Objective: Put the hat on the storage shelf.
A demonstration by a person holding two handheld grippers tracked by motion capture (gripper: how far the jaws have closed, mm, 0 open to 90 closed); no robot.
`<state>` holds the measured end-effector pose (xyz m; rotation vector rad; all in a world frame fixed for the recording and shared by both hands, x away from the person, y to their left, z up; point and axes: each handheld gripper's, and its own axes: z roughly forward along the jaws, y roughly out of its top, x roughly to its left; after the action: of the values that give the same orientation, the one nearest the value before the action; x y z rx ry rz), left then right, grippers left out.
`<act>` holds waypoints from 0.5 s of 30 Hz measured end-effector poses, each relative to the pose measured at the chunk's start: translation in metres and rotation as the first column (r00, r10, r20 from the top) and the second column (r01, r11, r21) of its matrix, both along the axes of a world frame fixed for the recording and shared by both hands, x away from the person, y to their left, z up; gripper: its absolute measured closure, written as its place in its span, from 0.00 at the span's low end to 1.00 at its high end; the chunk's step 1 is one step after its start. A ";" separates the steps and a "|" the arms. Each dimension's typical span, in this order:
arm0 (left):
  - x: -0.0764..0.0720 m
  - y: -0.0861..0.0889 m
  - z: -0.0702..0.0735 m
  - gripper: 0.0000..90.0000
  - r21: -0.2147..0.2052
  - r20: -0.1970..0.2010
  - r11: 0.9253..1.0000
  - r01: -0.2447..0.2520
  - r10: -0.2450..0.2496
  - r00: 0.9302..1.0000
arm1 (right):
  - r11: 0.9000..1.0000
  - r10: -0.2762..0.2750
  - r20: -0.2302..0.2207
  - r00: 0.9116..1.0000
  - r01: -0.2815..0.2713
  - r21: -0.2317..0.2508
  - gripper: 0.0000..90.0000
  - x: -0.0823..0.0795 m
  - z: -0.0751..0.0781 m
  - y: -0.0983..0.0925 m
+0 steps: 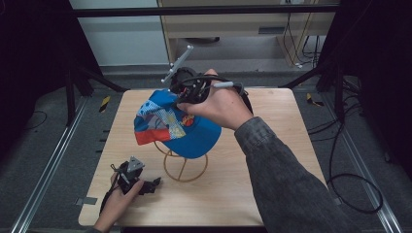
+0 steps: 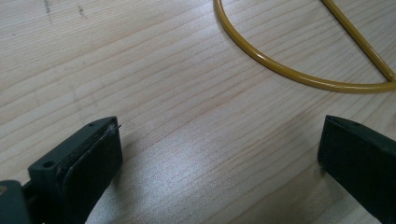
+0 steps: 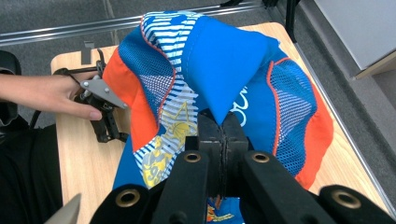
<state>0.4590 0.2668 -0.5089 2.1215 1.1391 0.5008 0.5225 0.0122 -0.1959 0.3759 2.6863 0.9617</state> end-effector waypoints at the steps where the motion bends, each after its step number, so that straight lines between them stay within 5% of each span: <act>1: 0.000 0.000 0.000 0.00 0.000 0.000 1.000 0.000 0.000 1.000 | 1.000 -0.001 -0.002 1.000 0.001 -0.005 1.00 0.000 -0.002 0.001; 15: 0.000 0.000 0.000 0.00 0.000 0.000 1.000 0.000 0.000 1.000 | 1.000 -0.012 -0.025 1.000 0.011 -0.023 1.00 0.005 -0.013 0.005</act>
<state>0.4590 0.2668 -0.5089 2.1217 1.1390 0.5006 0.5273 0.0171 -0.2086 0.4013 2.7124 0.9281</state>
